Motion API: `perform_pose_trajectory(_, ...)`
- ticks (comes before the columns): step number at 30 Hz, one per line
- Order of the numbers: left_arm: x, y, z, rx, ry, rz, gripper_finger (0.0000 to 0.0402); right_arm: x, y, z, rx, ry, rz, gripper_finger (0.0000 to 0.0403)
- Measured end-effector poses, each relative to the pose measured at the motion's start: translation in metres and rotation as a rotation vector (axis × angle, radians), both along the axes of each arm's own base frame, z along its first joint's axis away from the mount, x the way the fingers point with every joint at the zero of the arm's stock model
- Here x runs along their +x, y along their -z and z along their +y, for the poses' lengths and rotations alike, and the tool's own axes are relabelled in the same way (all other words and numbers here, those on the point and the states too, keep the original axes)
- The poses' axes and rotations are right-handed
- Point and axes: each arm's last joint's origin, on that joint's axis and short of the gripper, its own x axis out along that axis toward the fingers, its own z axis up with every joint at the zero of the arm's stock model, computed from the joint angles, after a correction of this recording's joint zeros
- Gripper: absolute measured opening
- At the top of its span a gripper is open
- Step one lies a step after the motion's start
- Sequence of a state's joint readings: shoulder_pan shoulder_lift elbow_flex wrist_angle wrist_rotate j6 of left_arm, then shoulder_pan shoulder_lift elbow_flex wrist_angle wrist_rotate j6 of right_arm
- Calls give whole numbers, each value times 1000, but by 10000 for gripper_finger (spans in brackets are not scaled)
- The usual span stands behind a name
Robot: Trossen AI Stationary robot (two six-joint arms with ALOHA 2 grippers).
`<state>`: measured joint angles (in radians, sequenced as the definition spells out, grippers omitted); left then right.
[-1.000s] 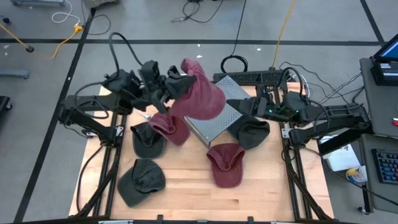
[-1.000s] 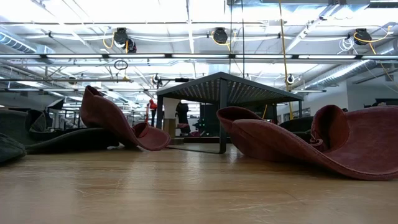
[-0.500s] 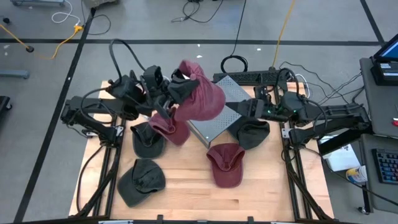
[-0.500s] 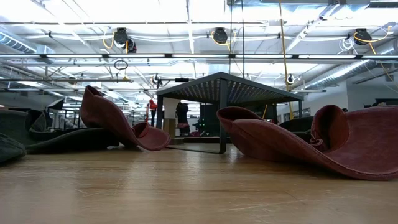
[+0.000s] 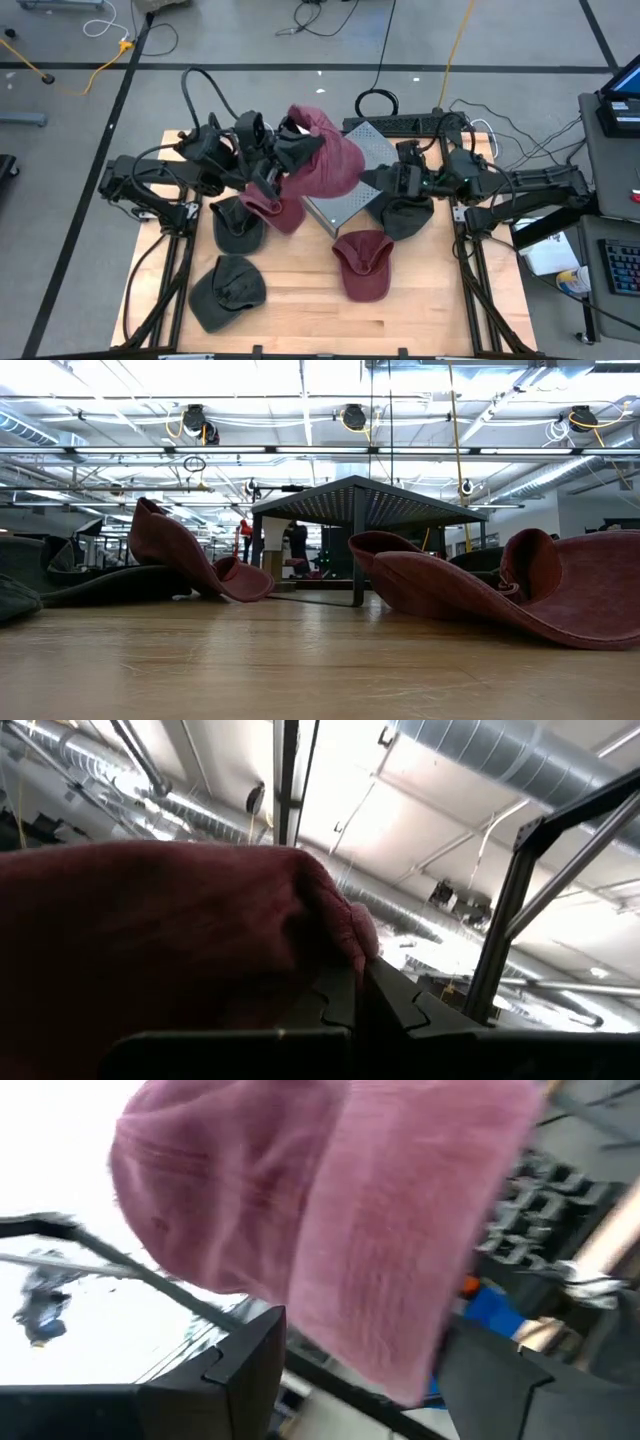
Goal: Pick & Place hat
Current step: Put the right red cap on the shelf
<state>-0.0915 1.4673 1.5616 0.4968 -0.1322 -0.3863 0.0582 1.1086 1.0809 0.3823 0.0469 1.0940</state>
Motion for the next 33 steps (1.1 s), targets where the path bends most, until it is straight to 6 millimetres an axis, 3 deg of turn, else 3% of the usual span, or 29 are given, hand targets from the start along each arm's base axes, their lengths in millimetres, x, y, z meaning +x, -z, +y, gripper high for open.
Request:
perform_pose_trajectory(7, 1, 2, 0, 26, -15, 23, 1, 0, -3, 2, 5, -55, -31, 173)
perform_pose_trajectory(15, -1, 1, 1, 51, -16, 28, 11, -9, -9, 2, -4, -58, -64, 17)
perform_pose_trajectory(21, 1, 4, 7, 77, 95, 70, 14, -23, -16, 1, 0, -59, -85, 7)
perform_pose_trajectory(28, -7, 4, 14, 13, 90, 153, 19, -60, -19, -4, -11, -38, 27, 5)
perform_pose_trajectory(33, -17, 4, 21, -16, 86, 214, 56, -87, -20, -8, -46, -13, 77, 5)
